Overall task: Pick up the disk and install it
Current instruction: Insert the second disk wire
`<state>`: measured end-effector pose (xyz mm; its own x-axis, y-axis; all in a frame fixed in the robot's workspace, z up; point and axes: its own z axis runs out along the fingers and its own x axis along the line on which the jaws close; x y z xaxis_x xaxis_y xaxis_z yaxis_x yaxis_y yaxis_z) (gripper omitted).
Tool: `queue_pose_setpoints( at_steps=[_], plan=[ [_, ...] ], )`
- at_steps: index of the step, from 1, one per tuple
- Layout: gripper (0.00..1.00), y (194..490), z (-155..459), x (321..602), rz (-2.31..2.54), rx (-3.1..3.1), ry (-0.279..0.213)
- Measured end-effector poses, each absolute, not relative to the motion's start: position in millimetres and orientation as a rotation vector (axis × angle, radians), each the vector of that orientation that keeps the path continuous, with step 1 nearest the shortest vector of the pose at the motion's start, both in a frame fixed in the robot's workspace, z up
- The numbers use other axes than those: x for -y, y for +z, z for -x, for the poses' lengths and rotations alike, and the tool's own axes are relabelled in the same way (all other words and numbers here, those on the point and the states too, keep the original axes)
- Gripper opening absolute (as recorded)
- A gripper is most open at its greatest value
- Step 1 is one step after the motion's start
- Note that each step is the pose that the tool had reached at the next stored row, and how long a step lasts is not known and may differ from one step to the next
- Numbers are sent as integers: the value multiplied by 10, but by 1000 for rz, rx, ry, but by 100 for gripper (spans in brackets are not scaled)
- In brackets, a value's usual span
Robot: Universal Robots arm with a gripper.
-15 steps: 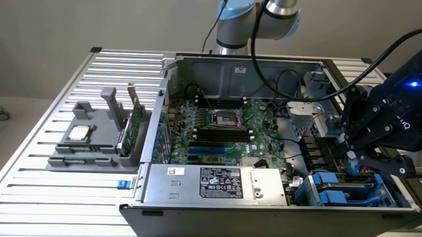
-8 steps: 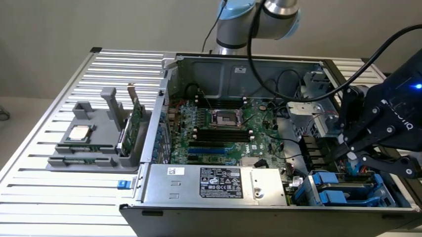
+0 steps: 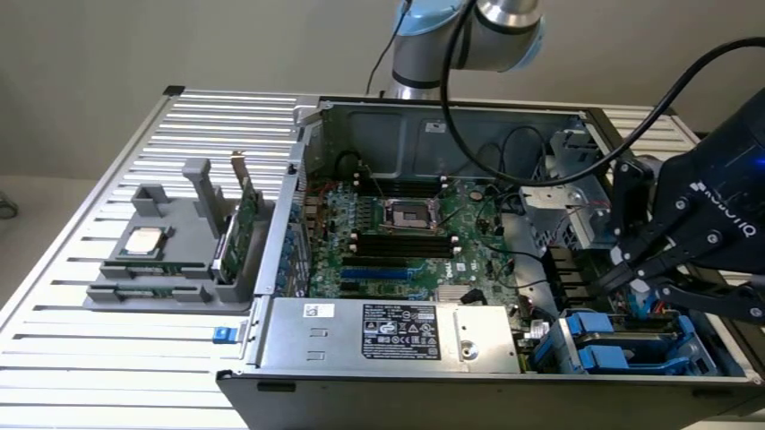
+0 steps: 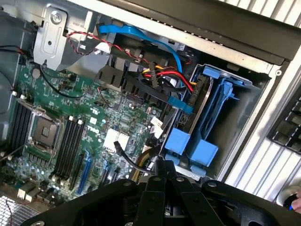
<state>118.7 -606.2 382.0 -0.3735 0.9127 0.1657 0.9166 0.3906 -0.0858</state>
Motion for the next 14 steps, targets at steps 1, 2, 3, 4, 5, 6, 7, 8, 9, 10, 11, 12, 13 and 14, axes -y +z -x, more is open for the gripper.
queue_pose_setpoints(
  at_steps=[1, 2, 3, 4, 5, 6, 7, 8, 9, 10, 11, 12, 13, 14],
  plan=[
    [11, 3822, -1187, 6062, 1615, 2474, -28],
    [11, 3823, -1187, 6062, 1593, 2489, -25],
    [11, 3824, -1187, 6062, 1570, 2503, -23],
    [11, 3825, -1187, 6062, 1547, 2517, -20],
    [11, 3825, -1187, 6062, 1525, 2530, -18],
    [11, 3827, -1187, 6062, 1501, 2544, -15],
    [11, 3828, -1187, 6062, 1478, 2558, -13],
    [11, 3828, -1187, 6062, 1455, 2571, -10],
    [11, 3829, -1187, 6062, 1430, 2585, -8],
    [11, 3830, -1187, 6061, 1406, 2598, -5],
    [11, 3831, -1187, 6062, 1383, 2610, -3],
    [11, 3831, -1187, 6062, 1360, 2623, 0],
    [11, 3832, -1187, 6062, 1336, 2635, 2],
    [11, 3832, -1187, 6062, 1312, 2647, 5]
  ],
)
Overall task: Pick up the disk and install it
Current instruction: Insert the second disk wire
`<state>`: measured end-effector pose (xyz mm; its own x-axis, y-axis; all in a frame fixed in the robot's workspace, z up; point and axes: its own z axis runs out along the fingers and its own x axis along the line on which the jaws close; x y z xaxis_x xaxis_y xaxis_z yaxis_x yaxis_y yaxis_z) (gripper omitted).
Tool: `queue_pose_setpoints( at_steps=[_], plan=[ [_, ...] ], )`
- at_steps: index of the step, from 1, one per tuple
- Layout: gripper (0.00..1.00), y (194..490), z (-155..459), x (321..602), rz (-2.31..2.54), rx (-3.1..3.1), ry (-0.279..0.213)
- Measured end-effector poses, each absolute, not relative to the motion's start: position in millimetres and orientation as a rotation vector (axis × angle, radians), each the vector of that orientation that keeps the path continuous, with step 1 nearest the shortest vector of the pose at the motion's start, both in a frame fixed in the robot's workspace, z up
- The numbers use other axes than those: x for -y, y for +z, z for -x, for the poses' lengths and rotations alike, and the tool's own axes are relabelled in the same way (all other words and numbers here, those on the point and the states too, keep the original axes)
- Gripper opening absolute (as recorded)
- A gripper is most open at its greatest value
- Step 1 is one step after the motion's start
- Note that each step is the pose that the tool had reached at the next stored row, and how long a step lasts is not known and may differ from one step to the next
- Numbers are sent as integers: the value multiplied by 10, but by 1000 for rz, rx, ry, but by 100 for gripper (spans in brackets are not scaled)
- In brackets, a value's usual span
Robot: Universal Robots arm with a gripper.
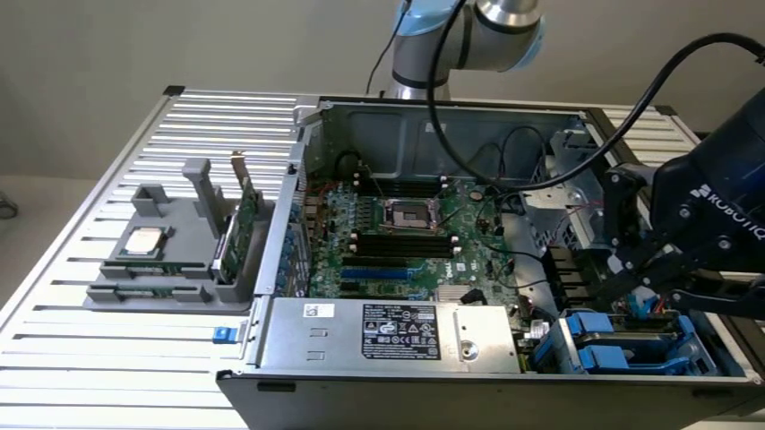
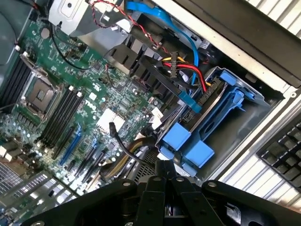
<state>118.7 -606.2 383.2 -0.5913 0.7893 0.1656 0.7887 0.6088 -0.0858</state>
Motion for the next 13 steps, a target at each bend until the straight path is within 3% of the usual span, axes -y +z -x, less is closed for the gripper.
queue_pose_setpoints(
  at_steps=[4, 13],
  plan=[
    [11, 3834, -1187, 6062, 1225, 2697, 7],
    [11, 3849, -1187, 6062, 1102, 2801, -50]
  ],
)
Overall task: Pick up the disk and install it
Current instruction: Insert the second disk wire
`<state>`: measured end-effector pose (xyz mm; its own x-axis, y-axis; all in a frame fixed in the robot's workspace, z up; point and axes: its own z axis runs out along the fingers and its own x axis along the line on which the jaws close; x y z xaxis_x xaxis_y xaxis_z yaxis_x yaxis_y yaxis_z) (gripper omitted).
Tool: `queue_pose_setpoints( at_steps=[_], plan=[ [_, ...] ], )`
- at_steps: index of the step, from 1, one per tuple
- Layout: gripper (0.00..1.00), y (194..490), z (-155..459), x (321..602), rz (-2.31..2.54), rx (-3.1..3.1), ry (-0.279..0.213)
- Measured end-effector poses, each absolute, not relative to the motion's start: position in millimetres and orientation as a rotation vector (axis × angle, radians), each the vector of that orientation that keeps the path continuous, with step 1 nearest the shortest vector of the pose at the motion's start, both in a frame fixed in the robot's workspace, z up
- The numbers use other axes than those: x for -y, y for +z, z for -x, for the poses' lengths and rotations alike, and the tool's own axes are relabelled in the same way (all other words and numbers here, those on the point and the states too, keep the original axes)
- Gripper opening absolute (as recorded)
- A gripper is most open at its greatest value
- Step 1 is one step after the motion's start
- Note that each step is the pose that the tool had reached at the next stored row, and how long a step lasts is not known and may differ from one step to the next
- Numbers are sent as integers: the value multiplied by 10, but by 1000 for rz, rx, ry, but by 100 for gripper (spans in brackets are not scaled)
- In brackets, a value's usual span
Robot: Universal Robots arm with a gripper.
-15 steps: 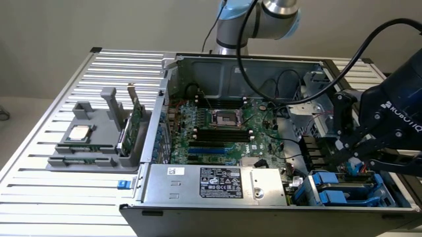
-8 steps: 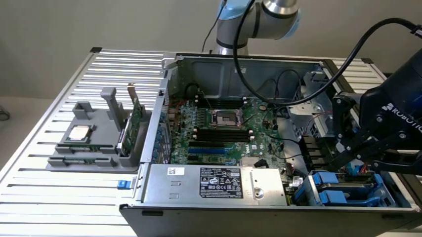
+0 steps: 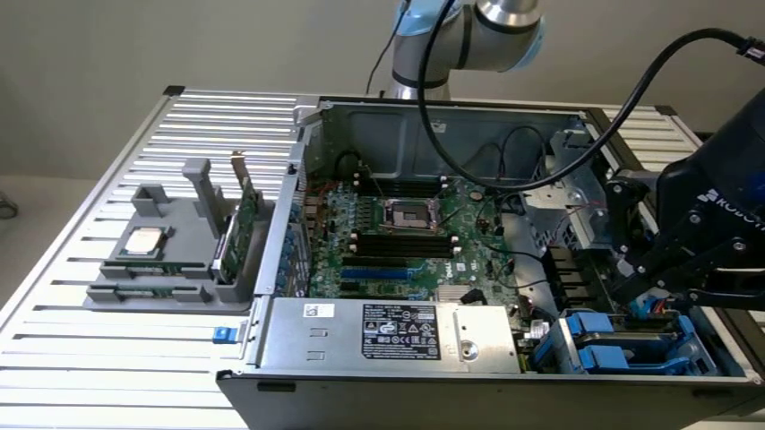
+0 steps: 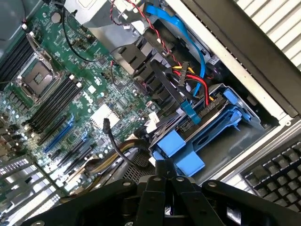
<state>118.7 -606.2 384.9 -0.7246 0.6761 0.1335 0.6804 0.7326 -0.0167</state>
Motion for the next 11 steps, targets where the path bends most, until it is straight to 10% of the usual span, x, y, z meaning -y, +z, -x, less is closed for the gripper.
queue_pose_setpoints(
  at_steps=[11],
  plan=[
    [11, 3868, -1187, 6062, 935, 2918, -117]
  ],
)
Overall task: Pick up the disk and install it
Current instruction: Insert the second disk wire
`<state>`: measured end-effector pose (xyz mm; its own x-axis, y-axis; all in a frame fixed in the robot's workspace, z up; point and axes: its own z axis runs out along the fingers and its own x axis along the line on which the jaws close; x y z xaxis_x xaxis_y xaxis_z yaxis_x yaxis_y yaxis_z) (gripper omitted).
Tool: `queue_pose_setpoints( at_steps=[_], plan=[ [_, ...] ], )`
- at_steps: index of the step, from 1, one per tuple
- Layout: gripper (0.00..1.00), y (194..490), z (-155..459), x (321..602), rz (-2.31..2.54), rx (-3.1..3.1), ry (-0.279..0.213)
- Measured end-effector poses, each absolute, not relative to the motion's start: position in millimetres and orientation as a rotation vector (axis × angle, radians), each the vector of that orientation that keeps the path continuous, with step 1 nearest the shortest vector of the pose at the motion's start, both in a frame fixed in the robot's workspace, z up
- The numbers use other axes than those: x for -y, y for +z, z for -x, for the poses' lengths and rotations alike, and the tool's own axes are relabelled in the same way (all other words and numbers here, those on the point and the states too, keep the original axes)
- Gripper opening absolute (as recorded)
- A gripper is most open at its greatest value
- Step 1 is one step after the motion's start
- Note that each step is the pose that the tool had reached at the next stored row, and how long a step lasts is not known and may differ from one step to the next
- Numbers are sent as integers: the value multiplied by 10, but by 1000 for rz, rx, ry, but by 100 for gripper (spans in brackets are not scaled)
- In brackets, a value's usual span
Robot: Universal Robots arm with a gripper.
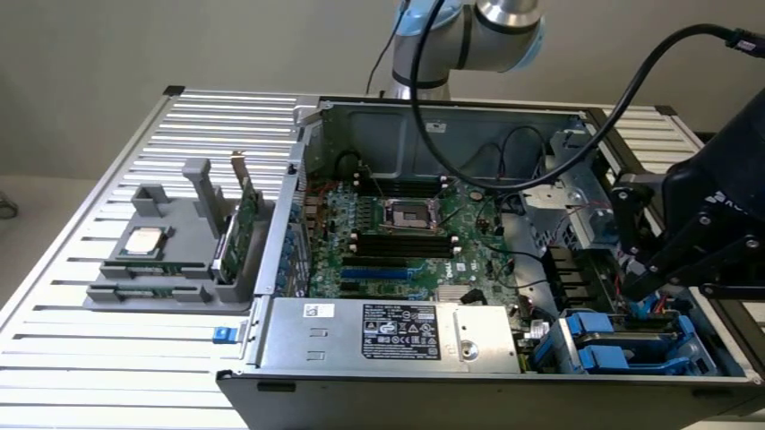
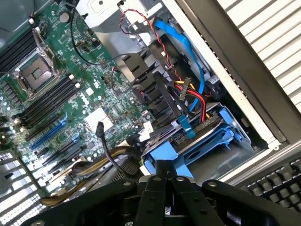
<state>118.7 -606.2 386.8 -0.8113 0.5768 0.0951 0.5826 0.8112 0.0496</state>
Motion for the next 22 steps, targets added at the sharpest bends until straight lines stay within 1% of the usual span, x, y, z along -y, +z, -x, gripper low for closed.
queue_pose_setpoints(
  at_steps=[6, 22],
  plan=[
    [11, 3871, -1187, 6062, 793, 2976, -127],
    [11, 3870, -1188, 6062, 353, 3074, -123]
  ],
)
